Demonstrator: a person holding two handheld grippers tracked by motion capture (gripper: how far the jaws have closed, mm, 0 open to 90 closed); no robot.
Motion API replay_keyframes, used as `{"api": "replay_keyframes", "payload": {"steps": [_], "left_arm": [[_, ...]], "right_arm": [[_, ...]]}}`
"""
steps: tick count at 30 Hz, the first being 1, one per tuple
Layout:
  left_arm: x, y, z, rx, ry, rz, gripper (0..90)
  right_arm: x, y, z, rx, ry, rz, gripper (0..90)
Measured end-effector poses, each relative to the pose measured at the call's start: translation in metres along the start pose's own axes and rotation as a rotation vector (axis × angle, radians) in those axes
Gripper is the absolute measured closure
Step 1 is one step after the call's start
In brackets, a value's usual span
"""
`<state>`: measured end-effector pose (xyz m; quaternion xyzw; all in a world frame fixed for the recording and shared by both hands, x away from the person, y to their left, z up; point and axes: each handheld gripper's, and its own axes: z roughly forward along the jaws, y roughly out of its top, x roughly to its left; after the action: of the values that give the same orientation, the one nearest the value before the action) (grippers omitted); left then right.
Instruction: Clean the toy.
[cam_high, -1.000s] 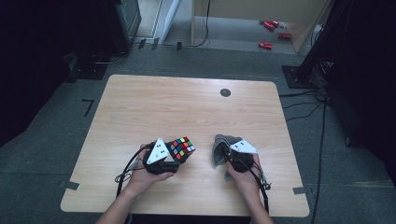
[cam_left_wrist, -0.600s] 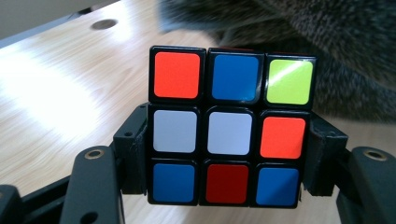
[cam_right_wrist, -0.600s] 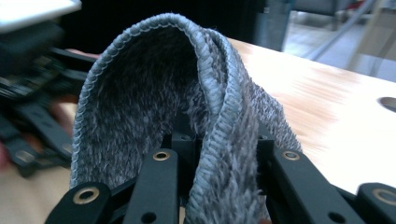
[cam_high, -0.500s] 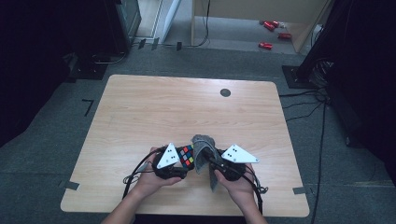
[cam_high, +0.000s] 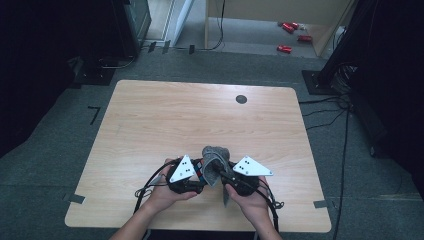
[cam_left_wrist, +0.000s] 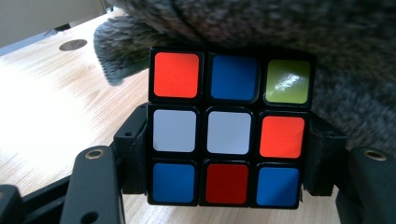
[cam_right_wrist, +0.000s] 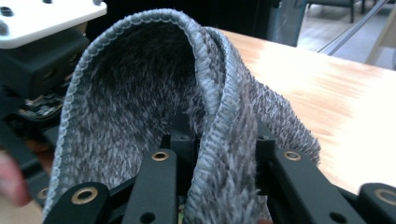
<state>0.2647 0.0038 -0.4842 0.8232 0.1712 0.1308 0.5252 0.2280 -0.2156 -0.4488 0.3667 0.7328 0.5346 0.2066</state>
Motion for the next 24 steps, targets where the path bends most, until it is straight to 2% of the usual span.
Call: {"api": "replay_keyframes", "payload": {"steps": [3, 4, 5, 7, 9, 12, 13, 14, 15, 17, 20, 21, 24], "left_arm": [[0.004, -0.001, -0.002, -0.006, 0.001, -0.031, 34.8], [0.004, -0.001, -0.002, -0.006, 0.001, -0.031, 34.8], [0.006, 0.000, 0.000, -0.012, -0.008, -0.065, 34.8], [0.005, 0.000, 0.002, -0.005, -0.013, -0.075, 34.9], [-0.001, 0.002, 0.006, 0.005, -0.012, -0.062, 34.9], [-0.008, 0.003, 0.008, 0.007, -0.021, -0.044, 34.9], [-0.006, 0.004, 0.007, 0.005, -0.012, -0.042, 34.9], [-0.006, 0.004, 0.007, 0.005, -0.012, -0.042, 34.8], [-0.002, 0.004, 0.006, 0.007, 0.002, -0.054, 34.9], [0.000, 0.003, 0.007, 0.007, -0.003, -0.071, 34.9], [-0.002, 0.003, 0.011, 0.010, -0.002, -0.065, 34.9], [-0.004, 0.005, 0.013, 0.008, -0.014, -0.064, 34.9], [-0.003, 0.007, 0.013, 0.003, -0.018, -0.063, 34.9]], "right_arm": [[-0.013, -0.006, 0.003, 0.023, -0.011, 0.057, 71.7], [-0.014, -0.006, 0.002, 0.025, -0.004, 0.061, 71.8], [-0.013, -0.005, 0.000, 0.023, -0.002, 0.055, 71.7], [-0.008, -0.001, -0.003, 0.000, 0.031, 0.028, 71.5], [-0.003, 0.002, -0.004, -0.005, 0.028, 0.010, 71.5], [-0.004, 0.002, -0.003, -0.002, 0.008, 0.023, 71.4], [-0.012, -0.003, -0.002, 0.011, -0.017, 0.066, 71.5], [-0.012, -0.003, -0.002, 0.011, -0.017, 0.066, 71.5], [-0.020, -0.008, -0.001, 0.031, -0.038, 0.094, 71.5], [-0.024, -0.011, -0.002, 0.026, -0.026, 0.105, 71.5], [-0.022, -0.011, -0.003, 0.019, -0.024, 0.097, 71.5], [-0.018, -0.009, -0.004, -0.016, 0.002, 0.101, 71.4], [-0.015, -0.008, -0.005, -0.035, -0.008, 0.098, 71.3]]}}
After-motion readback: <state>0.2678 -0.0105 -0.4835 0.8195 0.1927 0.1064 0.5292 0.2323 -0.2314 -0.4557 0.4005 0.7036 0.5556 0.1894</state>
